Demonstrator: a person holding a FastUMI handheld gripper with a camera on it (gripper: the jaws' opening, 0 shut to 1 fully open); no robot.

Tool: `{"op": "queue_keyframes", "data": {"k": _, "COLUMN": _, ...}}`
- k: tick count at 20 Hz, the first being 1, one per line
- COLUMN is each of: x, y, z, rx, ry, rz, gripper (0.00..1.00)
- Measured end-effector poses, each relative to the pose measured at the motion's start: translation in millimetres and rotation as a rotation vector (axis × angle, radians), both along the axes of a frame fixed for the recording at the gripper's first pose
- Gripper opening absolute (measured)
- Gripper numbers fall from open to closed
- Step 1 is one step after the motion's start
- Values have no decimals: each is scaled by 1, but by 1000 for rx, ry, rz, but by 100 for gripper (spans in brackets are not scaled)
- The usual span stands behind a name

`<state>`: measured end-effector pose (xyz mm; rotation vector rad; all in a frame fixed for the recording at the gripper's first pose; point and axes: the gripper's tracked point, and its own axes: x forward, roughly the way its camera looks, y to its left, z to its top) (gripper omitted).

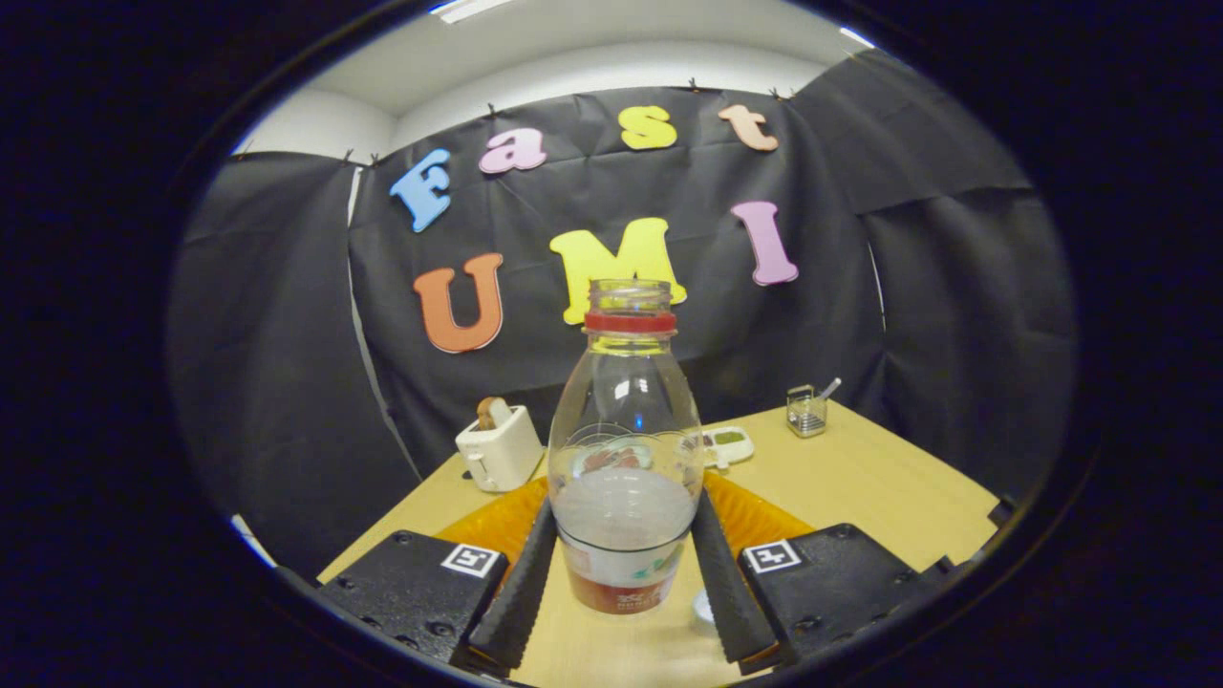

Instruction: Take the bottle from table, then pour the juice into the cup, finally place the bottle on the coaster

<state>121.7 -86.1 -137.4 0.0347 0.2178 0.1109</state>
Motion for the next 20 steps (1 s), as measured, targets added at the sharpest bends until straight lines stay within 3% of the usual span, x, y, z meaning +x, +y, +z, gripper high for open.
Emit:
{"op": "queue_keyframes", "data": {"k": 4, "x": -2, "y": 28, "z": 34, "rx": -115, "ry": -22, "rz": 41, "gripper": 78}}
{"op": "queue_keyframes", "data": {"k": 8, "x": 2, "y": 46, "z": 48, "rx": -148, "ry": -52, "rz": 43, "gripper": 79}}
{"op": "queue_keyframes", "data": {"k": 15, "x": 33, "y": 53, "z": 3, "rx": -143, "ry": -57, "rz": 21, "gripper": 79}}
{"op": "queue_keyframes", "data": {"k": 20, "x": 73, "y": 66, "z": -44, "rx": -161, "ry": -20, "rz": 51, "gripper": 80}}
